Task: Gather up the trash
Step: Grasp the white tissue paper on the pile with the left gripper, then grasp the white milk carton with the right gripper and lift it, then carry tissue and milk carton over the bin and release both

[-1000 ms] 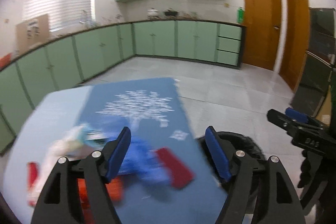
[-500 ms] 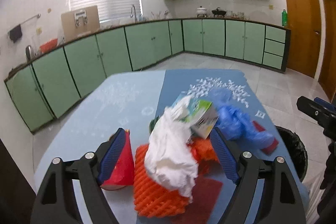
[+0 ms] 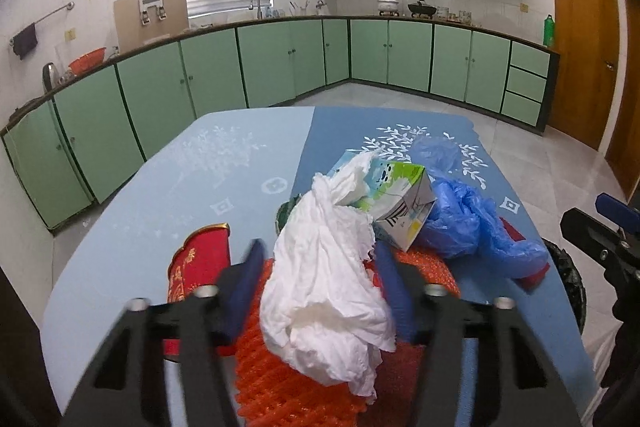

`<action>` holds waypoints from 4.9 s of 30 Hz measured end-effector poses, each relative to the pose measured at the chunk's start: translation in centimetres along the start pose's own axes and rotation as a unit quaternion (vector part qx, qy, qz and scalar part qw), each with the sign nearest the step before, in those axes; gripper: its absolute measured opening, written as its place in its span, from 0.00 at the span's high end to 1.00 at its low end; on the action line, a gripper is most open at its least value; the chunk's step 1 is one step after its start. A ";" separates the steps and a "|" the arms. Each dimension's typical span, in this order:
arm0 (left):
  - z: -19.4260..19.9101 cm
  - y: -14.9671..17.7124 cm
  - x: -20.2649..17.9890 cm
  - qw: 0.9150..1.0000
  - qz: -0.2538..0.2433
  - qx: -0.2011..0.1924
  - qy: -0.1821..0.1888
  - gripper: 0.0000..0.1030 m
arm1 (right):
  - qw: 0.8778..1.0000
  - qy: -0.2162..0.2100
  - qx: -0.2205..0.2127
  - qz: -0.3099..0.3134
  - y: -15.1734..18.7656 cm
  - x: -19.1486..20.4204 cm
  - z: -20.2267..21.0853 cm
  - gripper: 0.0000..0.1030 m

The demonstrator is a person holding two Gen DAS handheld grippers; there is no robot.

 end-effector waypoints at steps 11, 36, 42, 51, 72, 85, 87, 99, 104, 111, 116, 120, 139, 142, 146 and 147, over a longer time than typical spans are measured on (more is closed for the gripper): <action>1.8 -0.7 1.3 0.999 0.021 -0.020 0.020 0.90 | 1.000 -0.020 -0.010 0.014 -1.4 1.6 0.1 0.05; 1.5 -1.6 9.4 0.995 0.089 -0.018 -0.036 0.91 | 0.994 -0.063 0.010 0.090 -4.7 11.5 -6.9 0.13; 0.8 -1.8 9.8 0.995 0.093 -0.015 -0.034 0.91 | 0.991 -0.065 0.037 0.111 -3.9 12.0 -8.6 0.24; -0.4 -1.5 10.0 0.995 0.096 -0.001 -0.026 0.91 | 0.987 -0.049 0.067 0.137 -3.1 12.2 -10.1 0.37; 2.4 -2.4 8.3 0.996 0.079 -0.027 -0.011 0.91 | 0.987 -0.101 0.001 0.122 -5.3 11.5 -2.0 0.46; 1.7 -0.6 6.8 0.998 0.068 -0.005 -0.006 0.91 | 0.987 -0.073 0.080 0.123 0.5 9.9 -4.5 0.36; 1.6 -0.5 6.9 0.998 0.069 -0.003 -0.006 0.91 | 0.987 -0.069 0.080 0.125 0.3 10.1 -4.8 0.33; 1.5 -0.4 7.1 0.997 0.074 -0.001 -0.005 0.91 | 0.984 -0.045 0.082 0.152 -0.4 10.1 -5.6 0.47; 2.4 -0.6 6.6 0.998 0.069 -0.012 0.001 0.91 | 0.987 -0.058 0.058 0.138 -1.7 10.0 -3.4 0.47; 4.7 -2.0 4.9 0.998 0.056 -0.038 0.016 0.91 | 0.991 -0.063 0.017 0.120 -4.0 8.7 0.7 0.47; 6.2 -3.5 2.1 0.997 0.037 -0.057 0.040 0.91 | 0.995 -0.057 0.000 0.087 -5.0 5.8 2.8 0.47; 6.9 -4.6 -1.4 0.996 0.015 -0.067 0.065 0.91 | 0.998 -0.031 -0.015 0.060 -5.3 2.2 4.7 0.47; 6.2 -5.6 -20.2 0.975 -0.092 -0.058 0.194 0.91 | 0.993 0.101 -0.028 -0.051 -1.2 -16.4 10.1 0.47; 5.7 -5.2 -22.6 0.971 -0.103 -0.051 0.208 0.91 | 0.991 0.111 -0.023 -0.065 -0.1 -18.4 10.0 0.47; 4.8 -5.0 -25.6 0.968 -0.119 -0.045 0.218 0.91 | 0.989 0.122 -0.017 -0.081 1.1 -20.6 9.4 0.47; 4.5 -4.9 -26.3 0.967 -0.123 -0.043 0.220 0.91 | 0.989 0.124 -0.015 -0.085 1.4 -21.1 9.2 0.47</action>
Point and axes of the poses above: each gripper's, at about its wrist camera, not at the fingertips, and z roughly against the way its jaws point, x to its left, y to its underside, the point moved 10 cm from there along -z, roughly the way its jaws point, and after that the axes turned 12 degrees about x, right-handed, at the moved point
